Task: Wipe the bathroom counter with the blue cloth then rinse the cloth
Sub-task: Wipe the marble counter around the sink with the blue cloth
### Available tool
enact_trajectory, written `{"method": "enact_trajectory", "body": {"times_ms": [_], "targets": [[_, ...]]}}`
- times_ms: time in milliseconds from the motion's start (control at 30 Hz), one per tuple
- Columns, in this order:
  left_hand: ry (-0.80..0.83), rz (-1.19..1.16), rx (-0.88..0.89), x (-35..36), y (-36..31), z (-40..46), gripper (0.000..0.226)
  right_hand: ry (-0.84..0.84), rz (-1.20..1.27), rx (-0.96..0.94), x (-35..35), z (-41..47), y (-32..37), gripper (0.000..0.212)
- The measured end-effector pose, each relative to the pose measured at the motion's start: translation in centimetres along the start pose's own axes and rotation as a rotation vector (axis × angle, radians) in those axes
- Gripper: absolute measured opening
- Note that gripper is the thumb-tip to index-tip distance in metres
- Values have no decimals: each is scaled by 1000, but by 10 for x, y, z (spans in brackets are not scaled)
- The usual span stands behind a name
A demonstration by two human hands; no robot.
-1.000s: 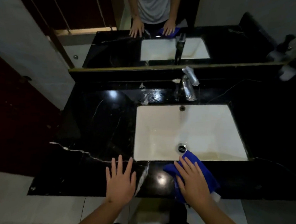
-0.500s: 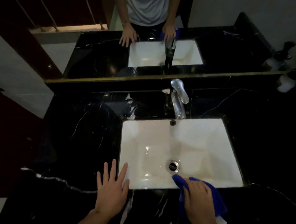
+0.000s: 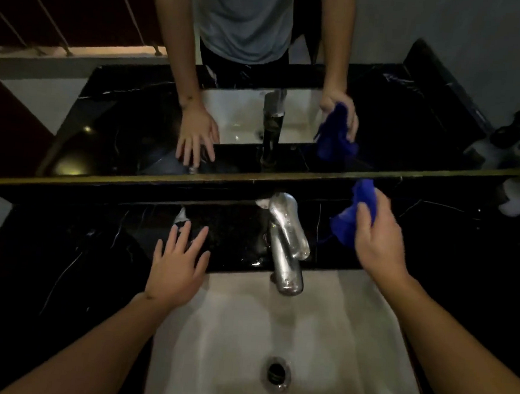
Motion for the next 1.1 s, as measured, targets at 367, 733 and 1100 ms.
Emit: {"method": "enact_trajectory", "body": {"times_ms": [367,733,1100], "targets": [[-48,274,301,13,15,30,64,578,-572,-547,79,43,-57,63],[-37,252,405,11,21,37,69,753,-449,-781,111,59,-11,58],[-37,237,415,8,18,37,70,1062,-511,-886,146,67,12,76]]}}
Point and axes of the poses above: each hand's wrist, its own z-axis towards the middle knuckle, its own x-axis out of the palm, y = z × x, the point moved 6 cm from there along z, towards the middle knuckle, and after that the axes turned 3 degrees about -x, right-handed, at the moved point
